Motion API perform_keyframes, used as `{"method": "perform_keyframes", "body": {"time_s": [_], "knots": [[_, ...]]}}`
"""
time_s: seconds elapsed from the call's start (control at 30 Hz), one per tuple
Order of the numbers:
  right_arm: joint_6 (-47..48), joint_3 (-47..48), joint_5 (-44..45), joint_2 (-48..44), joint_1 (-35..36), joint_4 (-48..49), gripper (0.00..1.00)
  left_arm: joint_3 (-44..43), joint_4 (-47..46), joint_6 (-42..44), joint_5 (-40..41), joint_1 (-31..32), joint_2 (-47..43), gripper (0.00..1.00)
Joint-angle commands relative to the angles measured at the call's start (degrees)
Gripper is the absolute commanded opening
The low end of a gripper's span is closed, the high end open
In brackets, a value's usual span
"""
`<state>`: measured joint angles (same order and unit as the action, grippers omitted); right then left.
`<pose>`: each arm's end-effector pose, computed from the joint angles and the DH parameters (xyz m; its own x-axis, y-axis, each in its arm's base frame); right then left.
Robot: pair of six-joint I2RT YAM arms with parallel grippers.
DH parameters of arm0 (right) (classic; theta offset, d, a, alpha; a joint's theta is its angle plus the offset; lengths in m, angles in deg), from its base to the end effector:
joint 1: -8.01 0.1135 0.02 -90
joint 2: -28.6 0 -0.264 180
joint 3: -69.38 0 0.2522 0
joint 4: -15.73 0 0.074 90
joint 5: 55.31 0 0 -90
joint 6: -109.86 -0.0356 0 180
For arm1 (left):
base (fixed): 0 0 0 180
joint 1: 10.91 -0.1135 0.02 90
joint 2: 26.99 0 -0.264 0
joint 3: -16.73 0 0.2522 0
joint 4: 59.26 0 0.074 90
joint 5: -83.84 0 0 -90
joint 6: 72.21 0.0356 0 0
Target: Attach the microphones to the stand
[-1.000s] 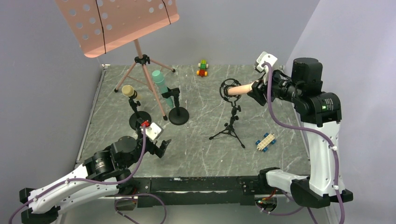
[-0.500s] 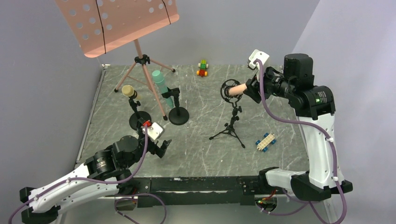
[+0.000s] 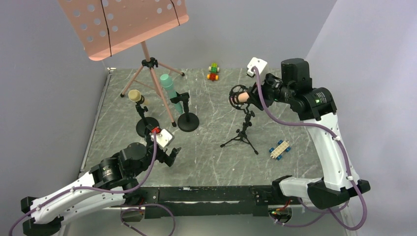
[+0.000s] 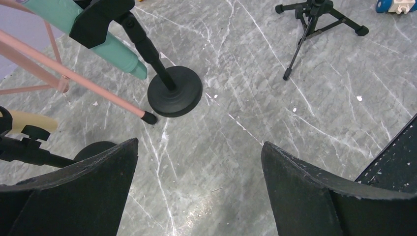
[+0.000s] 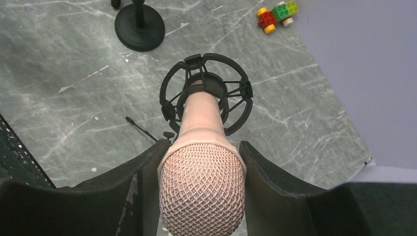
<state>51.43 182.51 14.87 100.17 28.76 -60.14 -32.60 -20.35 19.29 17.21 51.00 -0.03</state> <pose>0.1959 0.0871 0.4707 -0.1375 -0.5788 -0.8038 -0.7831 0.5604 -0.2696 0.0690 -0.0994 0.2988 -0.1175 0.2712 -0.9553 0.6341 0.7609 0.1380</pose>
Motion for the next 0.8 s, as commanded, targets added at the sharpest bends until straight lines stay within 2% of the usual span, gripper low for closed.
{"method": "perform_keyframes", "body": {"time_s": [0.0, 0.17, 0.33, 0.6, 0.77], "knots": [[-2.4, -2.6, 1.3, -0.5, 0.8, 3.7, 0.27, -1.0, -0.8, 0.0, -0.5, -0.2, 0.7, 0.99], [-3.5, -5.3, -1.6, 0.0, 0.8, 5.4, 0.3, -0.9, -0.7, -0.1, -0.5, -0.2, 0.4, 0.99], [-4.5, -5.9, -3.1, 1.8, 0.8, 6.1, 0.37, -0.9, -0.4, -0.1, -0.7, -0.2, 0.0, 0.99], [-5.9, -6.1, -6.1, 4.8, 0.8, 7.1, 0.39, -0.9, -0.1, -0.1, -0.7, -0.2, -0.8, 0.99], [-6.2, -6.6, -6.5, 5.7, 0.7, 7.5, 0.48, -0.9, -0.1, -0.1, -0.7, -0.2, -1.1, 0.99]]}}
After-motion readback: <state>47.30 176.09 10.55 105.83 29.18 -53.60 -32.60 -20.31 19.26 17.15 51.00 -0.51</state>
